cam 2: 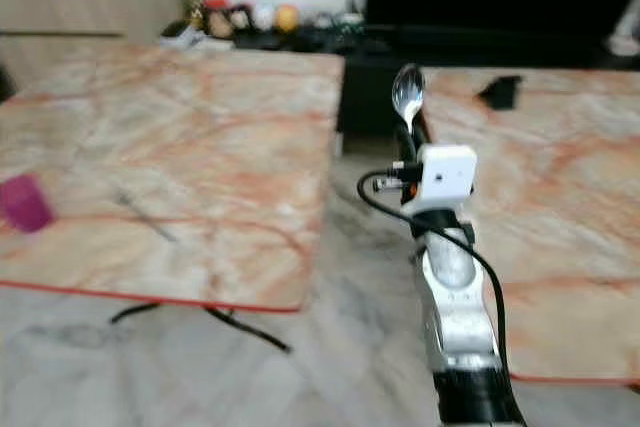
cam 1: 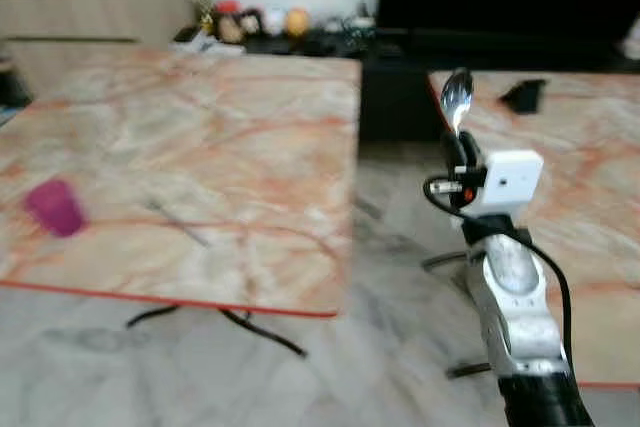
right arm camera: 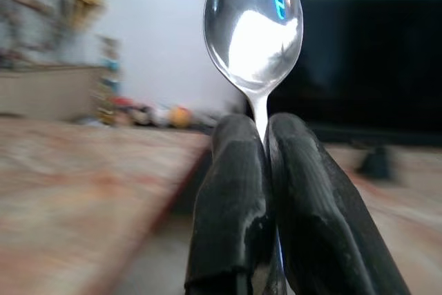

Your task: Setting the table

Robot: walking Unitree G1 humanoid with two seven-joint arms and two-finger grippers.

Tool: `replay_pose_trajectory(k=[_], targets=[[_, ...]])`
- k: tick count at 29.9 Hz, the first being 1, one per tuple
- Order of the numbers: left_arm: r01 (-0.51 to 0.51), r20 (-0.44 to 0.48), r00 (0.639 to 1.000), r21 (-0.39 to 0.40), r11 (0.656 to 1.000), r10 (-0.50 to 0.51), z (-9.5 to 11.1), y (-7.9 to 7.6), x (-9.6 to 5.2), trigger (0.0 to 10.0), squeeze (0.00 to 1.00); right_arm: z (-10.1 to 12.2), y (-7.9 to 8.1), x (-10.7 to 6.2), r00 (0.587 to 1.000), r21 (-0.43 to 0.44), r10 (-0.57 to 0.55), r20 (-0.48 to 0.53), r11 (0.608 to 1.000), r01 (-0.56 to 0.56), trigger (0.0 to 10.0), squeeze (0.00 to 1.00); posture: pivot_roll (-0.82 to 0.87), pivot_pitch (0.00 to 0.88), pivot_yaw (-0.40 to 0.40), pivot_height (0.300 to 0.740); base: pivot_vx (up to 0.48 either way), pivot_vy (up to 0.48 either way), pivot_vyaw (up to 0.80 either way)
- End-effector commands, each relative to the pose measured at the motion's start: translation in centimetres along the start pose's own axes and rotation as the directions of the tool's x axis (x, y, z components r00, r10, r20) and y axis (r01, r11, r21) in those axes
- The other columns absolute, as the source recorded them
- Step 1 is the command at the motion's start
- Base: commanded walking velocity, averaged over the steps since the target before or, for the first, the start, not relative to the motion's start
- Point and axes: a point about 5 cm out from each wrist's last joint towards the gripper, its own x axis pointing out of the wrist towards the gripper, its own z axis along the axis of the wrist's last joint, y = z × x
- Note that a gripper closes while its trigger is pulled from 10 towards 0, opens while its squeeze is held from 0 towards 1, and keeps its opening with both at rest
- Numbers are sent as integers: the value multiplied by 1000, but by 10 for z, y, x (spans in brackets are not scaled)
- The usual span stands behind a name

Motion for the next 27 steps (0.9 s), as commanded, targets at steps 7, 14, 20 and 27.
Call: replay_pose_trajectory(k=[7,14,20,27], targets=[[13,-15,1000,8,1000,-13,-5,-4,-1,10000,0,4,-4,2,1000,0,-18,17,1000,18,10000,0,-90,0,35,740,0,-397,0],[15,-14,1000,6,1000,-15,-4,-4,0,10000,0,4,-6,3,1000,-4,-18,19,1000,18,10000,0,-90,0,34,740,0,-397,0],[17,-14,1000,3,1000,-17,-3,-5,0,10000,0,4,-6,5,1000,-6,-15,15,1000,15,10000,0,-87,0,29,740,0,-398,0],[18,-12,1000,-1,1000,-18,-2,-5,1,10000,0,4,-5,5,1000,-5,-15,15,1000,15,10000,0,-87,0,30,740,0,-398,0]])
